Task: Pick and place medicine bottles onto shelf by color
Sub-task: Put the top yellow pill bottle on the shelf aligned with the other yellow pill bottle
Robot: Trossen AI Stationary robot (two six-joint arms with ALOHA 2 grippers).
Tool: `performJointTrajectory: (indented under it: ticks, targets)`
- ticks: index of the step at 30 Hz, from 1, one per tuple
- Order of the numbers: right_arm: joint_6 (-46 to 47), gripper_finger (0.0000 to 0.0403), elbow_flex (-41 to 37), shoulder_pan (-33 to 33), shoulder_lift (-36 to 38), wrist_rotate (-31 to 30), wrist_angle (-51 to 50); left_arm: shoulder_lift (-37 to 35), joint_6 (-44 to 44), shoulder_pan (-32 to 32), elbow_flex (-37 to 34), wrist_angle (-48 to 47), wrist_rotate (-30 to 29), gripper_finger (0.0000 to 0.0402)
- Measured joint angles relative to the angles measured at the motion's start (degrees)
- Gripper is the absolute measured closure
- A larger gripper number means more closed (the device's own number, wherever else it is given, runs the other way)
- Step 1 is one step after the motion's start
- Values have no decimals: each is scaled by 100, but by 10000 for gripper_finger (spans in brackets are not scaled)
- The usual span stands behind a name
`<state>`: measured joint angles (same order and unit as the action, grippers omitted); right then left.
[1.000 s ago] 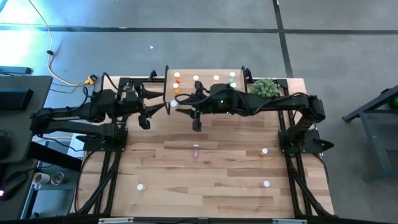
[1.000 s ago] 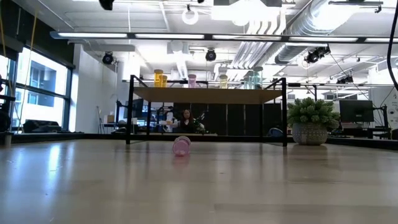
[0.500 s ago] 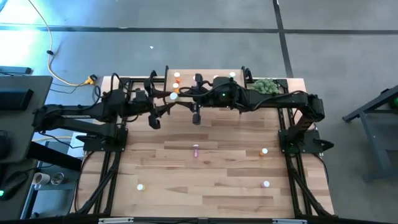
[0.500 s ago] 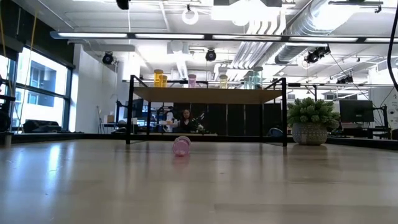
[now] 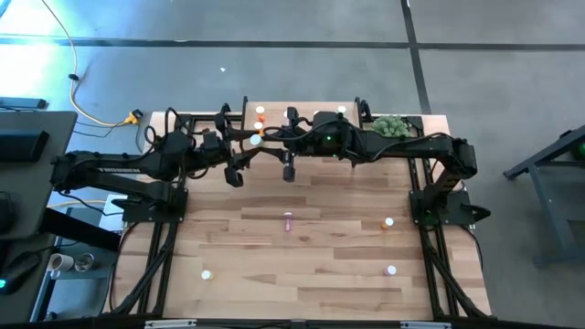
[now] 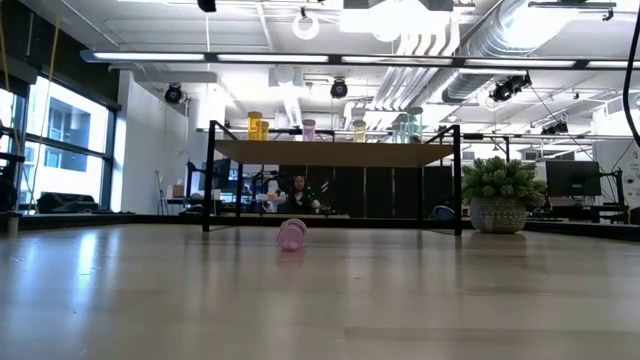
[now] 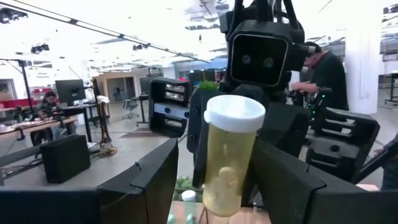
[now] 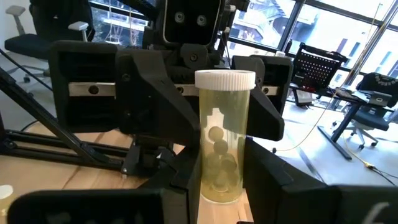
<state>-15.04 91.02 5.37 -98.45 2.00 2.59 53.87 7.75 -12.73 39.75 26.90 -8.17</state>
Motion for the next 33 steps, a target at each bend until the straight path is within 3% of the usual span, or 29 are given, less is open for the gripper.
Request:
performJointTrajectory:
  ticks: [7,21,33]
  targets:
    - [125,320,0,3,0,18,0,19,-2,4,0,22,-254,214]
    - [204,320,0,39,-1,49,-45,23,251,4,0,-10,-194,300]
    - [208,315,0,59,-2,-31,-206,32,323,2,0,-77,-231,309]
